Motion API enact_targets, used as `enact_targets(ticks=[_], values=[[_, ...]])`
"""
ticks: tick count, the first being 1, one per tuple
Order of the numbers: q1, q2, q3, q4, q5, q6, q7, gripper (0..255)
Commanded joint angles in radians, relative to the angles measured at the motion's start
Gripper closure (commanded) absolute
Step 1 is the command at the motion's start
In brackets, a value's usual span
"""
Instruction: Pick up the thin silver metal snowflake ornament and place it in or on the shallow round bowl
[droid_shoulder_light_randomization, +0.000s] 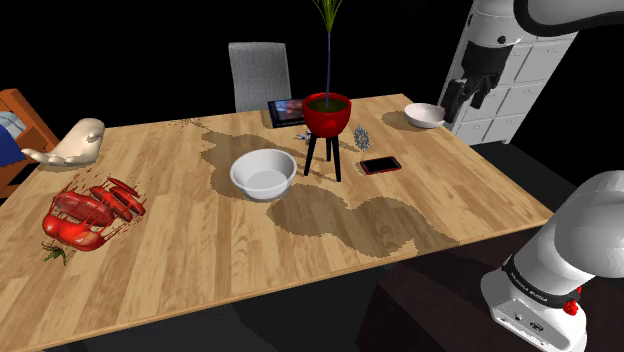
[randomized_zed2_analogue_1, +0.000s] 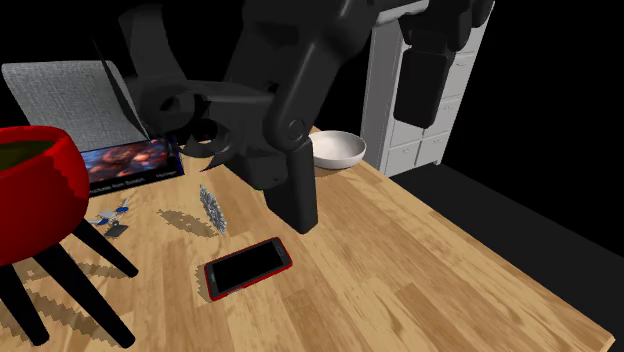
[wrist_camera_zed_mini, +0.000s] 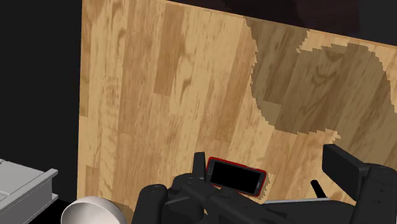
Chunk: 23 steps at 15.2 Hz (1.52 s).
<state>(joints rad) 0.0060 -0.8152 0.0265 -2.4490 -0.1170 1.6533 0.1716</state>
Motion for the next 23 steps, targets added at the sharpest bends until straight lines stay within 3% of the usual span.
enact_targets(ticks=[1,12,18,23], values=[[0.0,0.0,0.0,0.0,0.0,0.0,0.0,0],[-0.022,0.281,-0.093,-0.075,-0.024,0.483,-0.038,0],[-0.02,0.496,-0.14,-0.03,-0.004,0.721,-0.076,0],[-0.009,0.689,-0.175,0.052,0.055,0.886,-0.133,0]])
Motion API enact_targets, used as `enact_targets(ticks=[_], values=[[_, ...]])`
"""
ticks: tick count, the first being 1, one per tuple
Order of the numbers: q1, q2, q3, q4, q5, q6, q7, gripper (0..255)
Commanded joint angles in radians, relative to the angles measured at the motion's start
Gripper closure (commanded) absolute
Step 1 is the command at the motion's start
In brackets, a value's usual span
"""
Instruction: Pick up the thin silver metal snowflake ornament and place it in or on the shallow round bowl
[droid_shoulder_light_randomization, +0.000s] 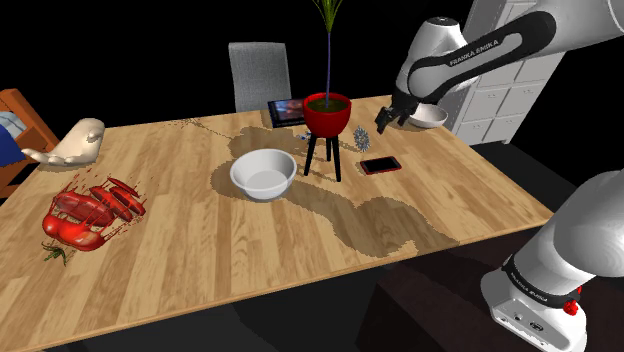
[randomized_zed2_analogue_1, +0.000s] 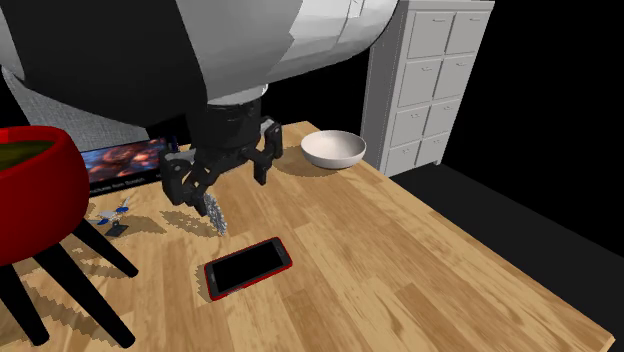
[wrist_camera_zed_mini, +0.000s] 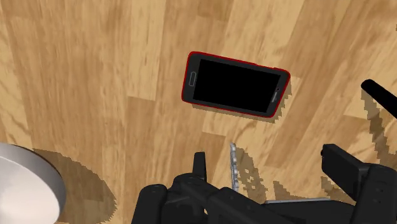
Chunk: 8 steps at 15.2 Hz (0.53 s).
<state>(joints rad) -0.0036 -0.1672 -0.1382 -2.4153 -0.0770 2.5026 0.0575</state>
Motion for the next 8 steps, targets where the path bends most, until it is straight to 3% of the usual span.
enact_targets(ticks=[1,8], values=[[0.002,0.08,-0.016,0.039,0.033,0.065,-0.035,0],[-0.014,0.352,-0.01,0.227,0.207,0.213,-0.178,0]])
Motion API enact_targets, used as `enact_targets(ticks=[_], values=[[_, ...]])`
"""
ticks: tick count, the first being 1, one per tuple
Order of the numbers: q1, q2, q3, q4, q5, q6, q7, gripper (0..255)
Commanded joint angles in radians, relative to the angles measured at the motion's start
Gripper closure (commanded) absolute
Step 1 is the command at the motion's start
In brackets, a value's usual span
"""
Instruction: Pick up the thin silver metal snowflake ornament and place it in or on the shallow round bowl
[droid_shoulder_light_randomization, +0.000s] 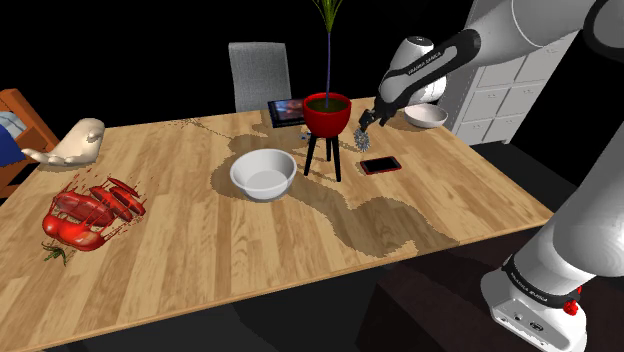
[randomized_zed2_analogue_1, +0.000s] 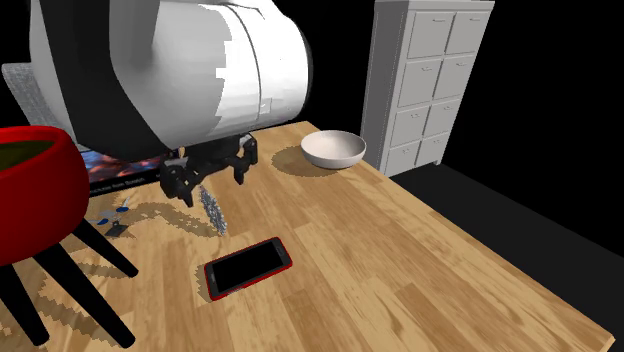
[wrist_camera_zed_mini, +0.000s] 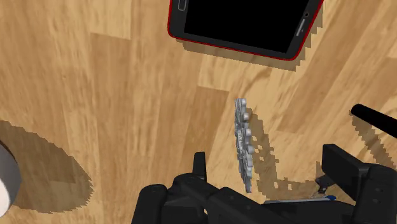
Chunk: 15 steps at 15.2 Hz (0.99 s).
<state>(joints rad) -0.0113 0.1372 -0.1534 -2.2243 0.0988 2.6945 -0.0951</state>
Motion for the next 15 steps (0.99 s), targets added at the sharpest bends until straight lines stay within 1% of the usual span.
enact_targets(ticks=[1,9,15], values=[[-0.015,0.085,0.013,0.069,0.056,0.035,-0.046,0],[-0.036,0.204,0.04,0.123,0.1,0.102,-0.079,0],[-0.036,0.204,0.04,0.123,0.1,0.102,-0.079,0]])
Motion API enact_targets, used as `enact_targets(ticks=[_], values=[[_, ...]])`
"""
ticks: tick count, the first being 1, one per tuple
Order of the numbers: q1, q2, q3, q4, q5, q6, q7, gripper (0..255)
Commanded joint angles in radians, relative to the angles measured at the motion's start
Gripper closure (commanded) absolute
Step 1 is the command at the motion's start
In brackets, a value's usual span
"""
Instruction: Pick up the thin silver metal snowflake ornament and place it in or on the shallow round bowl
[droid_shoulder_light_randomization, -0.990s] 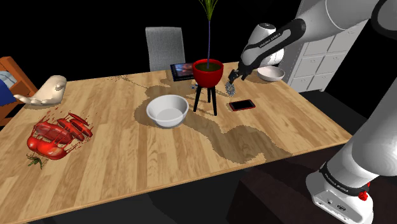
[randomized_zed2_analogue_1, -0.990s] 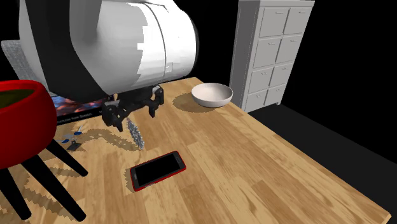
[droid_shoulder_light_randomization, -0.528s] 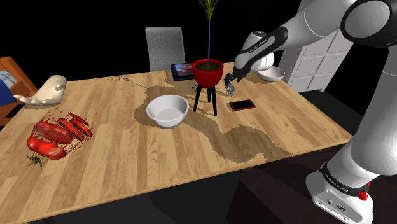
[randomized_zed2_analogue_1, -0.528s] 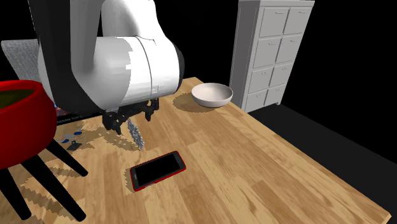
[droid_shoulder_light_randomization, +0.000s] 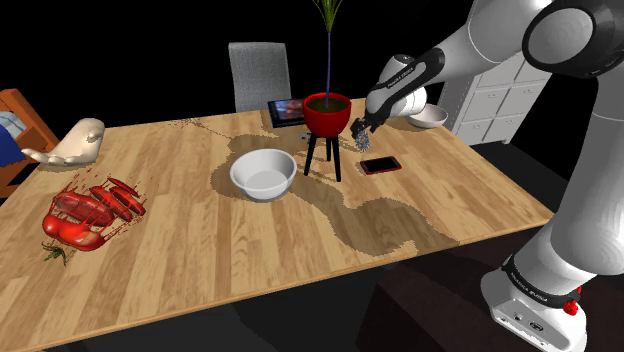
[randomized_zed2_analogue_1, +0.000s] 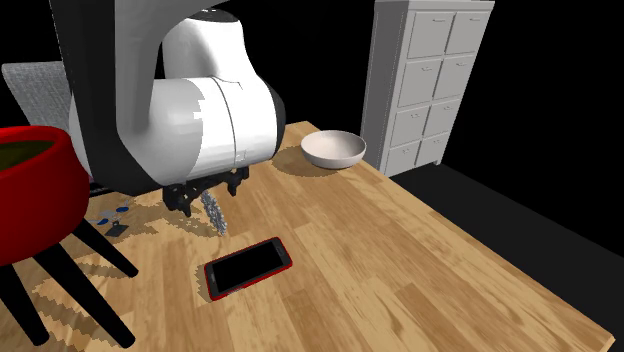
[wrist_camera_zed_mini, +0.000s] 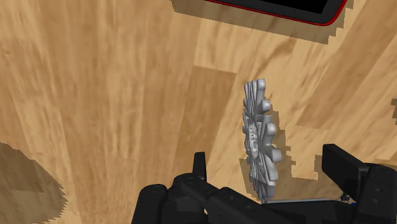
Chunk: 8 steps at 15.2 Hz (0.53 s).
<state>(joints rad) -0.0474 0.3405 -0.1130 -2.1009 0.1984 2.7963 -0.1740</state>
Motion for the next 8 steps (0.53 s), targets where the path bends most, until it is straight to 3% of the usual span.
enact_targets(ticks=[1,2,3,8], values=[[0.0,0.0,0.0,0.0,0.0,0.0,0.0,0],[0.0,0.0,0.0,0.0,0.0,0.0,0.0,0],[0.0,0.0,0.0,0.0,0.0,0.0,0.0,255],[0.0,0.0,0.0,0.0,0.0,0.0,0.0,255]])
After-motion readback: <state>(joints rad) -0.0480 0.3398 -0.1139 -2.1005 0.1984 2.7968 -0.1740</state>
